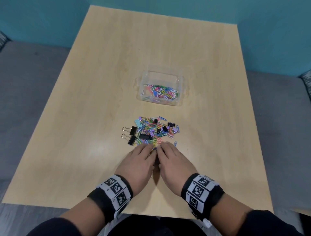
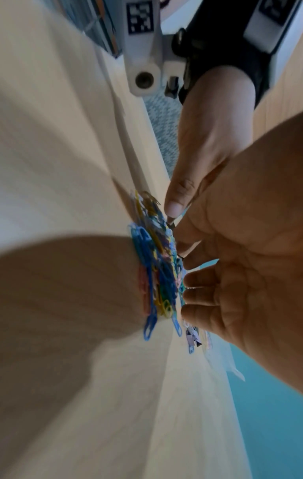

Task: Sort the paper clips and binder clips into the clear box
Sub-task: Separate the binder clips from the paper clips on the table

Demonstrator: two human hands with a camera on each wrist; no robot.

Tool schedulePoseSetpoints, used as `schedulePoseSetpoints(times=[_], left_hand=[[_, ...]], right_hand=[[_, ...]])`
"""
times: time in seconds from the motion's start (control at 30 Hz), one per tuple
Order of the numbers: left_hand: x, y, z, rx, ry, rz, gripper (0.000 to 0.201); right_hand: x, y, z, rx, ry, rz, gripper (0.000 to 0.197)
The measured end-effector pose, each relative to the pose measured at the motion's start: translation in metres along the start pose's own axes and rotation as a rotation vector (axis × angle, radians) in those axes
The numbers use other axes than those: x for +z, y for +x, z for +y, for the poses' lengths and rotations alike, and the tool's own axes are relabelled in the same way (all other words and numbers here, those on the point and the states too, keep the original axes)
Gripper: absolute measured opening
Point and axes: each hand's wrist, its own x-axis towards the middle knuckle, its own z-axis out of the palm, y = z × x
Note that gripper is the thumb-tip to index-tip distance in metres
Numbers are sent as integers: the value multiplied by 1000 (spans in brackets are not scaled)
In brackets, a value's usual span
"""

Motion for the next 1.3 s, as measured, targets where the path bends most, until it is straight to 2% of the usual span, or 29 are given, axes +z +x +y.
schedulePoseSetpoints(times=[0.1, 0.2, 0.33, 0.5, 0.7, 0.83, 1.03, 1.3], left_hand=[[7, 12, -3, -1, 51, -28, 59], [3, 14, -3, -7, 80, -41, 56], [-4, -2, -5, 9, 28, 59, 45], [0, 2, -9, -42, 48, 63, 52], [2, -4, -12, -15, 12, 69, 48], [4, -5, -13, -43, 16, 85, 49], [1, -6, -13, -31, -3, 117, 48], [0, 6, -17, -50, 26, 110, 46]], right_hand=[[-3, 18, 6, 37, -2, 21, 66], [-2, 23, 11, 18, -63, -77, 75], [0, 1, 3, -32, -51, -31, 63], [1, 11, 8, 37, -32, 82, 60], [10, -6, 2, -21, -33, -5, 60], [3, 4, 10, 53, -13, 95, 53], [2, -2, 7, 26, -57, 4, 58], [-4, 26, 13, 68, -37, 47, 56]])
